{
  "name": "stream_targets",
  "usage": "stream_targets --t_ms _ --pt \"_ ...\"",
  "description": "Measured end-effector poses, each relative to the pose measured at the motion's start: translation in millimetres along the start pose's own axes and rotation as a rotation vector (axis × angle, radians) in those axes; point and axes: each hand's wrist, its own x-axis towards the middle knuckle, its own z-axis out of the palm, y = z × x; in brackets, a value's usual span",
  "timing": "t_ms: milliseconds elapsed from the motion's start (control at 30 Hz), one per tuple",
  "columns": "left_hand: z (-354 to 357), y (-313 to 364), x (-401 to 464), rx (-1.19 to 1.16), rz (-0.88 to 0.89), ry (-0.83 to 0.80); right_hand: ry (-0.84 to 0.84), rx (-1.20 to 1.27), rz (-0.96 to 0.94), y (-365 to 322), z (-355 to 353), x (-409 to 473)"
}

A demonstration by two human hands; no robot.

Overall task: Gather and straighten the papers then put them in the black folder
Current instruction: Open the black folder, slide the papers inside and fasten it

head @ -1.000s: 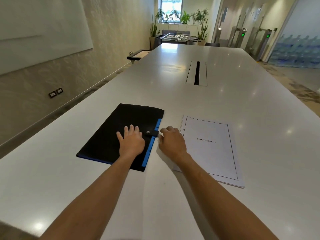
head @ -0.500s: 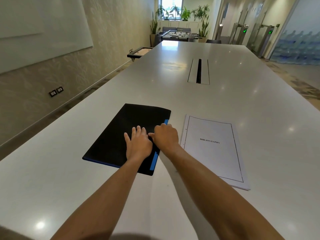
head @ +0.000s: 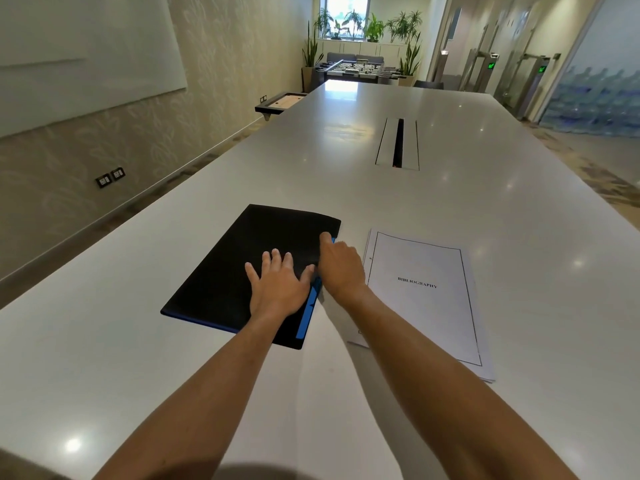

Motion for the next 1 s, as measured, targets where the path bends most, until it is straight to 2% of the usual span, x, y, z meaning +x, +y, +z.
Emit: stream_targets --t_ms 233,500,733,933,1000 --pt "-0.9 1.9 0.4 0.074 0.070 -0.057 0.011 0.355 0.255 13.7 1.1 -5.0" --pt "-11.2 8.6 -0.8 0.095 0.174 -0.140 0.050 0.563 0.444 19.4 -1.4 -7.1" --pt "-30.5 32.5 -4.0 0.260 0.385 -0.143 0.056 0.604 0.478 19.4 -7.6 -10.5" --pt "-64.1 47.8 -2.2 0.469 0.359 -0.004 0.073 0.571 0.408 17.1 -18.5 -7.1" --pt "-73.1 47.0 0.5 0.433 0.326 0.034 0.075 0.576 0.394 15.9 -23.3 -6.9"
